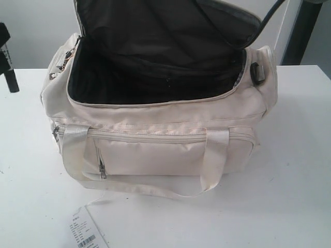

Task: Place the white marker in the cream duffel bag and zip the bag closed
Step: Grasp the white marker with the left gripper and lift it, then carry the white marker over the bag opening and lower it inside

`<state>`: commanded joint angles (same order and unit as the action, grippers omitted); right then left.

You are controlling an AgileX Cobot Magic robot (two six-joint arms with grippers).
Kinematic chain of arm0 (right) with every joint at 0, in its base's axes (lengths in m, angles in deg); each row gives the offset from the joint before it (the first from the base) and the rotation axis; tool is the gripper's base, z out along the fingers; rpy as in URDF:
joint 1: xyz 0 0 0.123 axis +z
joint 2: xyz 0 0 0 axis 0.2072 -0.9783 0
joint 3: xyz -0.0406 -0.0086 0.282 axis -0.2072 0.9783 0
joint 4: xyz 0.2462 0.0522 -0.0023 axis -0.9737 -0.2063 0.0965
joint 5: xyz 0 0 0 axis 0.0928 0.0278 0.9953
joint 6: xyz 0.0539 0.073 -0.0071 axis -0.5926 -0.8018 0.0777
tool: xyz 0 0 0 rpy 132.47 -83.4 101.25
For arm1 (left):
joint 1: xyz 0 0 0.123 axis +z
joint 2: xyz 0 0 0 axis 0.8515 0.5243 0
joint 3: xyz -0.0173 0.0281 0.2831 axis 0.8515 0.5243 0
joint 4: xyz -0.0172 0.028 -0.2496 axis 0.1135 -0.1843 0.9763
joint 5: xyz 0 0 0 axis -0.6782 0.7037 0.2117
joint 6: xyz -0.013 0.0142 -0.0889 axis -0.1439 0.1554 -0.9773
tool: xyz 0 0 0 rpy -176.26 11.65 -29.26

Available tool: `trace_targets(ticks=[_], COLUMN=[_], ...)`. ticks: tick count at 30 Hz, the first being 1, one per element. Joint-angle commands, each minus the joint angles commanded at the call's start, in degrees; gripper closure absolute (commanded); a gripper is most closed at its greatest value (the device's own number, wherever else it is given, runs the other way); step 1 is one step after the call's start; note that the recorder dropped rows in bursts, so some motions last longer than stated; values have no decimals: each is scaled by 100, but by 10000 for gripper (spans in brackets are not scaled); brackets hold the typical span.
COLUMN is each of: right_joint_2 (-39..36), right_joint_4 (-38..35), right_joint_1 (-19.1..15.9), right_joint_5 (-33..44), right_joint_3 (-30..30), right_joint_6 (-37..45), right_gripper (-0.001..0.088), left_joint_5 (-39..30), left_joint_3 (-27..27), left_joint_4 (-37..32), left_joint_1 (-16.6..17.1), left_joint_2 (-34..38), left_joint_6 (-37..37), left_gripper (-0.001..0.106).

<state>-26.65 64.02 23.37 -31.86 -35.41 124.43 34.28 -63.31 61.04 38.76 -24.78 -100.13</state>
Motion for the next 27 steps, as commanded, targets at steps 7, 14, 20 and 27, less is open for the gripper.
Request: trace_targets(ticks=[7, 14, 20, 27], right_joint_2=[0, 0, 0, 0], right_joint_4=[0, 0, 0, -12], right_joint_1=[0, 0, 0, 0], right_joint_5=[0, 0, 0, 0], right_joint_3=[0, 0, 0, 0], right_joint_6=[0, 0, 0, -223], right_gripper=[868, 868, 868, 868], left_joint_5=[1193, 2543, 2942, 3254], left_joint_3=[-10, -74, -416, -846], left_joint_4=[-365, -417, -661, -616], left_joint_1=[0, 0, 0, 0], left_joint_2=[664, 1451, 2091, 2639], left_joint_6=[-373, -643, -643, -643], left_gripper=[1053, 1053, 1053, 1053])
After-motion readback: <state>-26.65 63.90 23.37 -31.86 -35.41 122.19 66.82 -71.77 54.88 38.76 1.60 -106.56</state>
